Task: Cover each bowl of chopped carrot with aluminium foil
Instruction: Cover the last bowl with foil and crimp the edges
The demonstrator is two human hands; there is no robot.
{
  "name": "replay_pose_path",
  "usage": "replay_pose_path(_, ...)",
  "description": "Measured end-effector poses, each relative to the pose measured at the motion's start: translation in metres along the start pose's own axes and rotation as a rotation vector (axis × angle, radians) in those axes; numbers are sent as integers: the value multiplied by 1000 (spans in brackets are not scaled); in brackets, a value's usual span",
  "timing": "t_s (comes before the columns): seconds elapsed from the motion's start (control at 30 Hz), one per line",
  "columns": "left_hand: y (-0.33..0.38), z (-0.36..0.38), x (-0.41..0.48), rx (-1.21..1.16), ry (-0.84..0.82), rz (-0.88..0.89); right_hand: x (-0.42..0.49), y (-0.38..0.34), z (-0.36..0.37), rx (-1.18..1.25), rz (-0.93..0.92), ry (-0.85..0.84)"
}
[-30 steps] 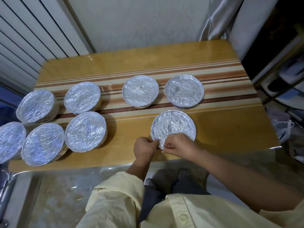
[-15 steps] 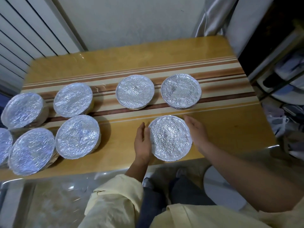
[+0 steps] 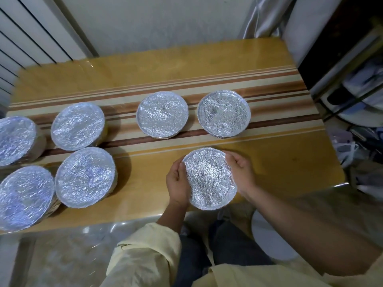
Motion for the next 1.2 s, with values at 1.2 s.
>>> replay_pose_path(1.2,2,4,8,127,-93,73,39,-23,59,-535,-47,-671)
Point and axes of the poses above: each hand's wrist, its own x-axis towards the middle knuckle, its own z-axis out of the palm, y = z × x, the point moved 7 cm from there along x, towards the middle knuckle, and after that the axes turned 3 degrees about y, right-handed, at the moved point
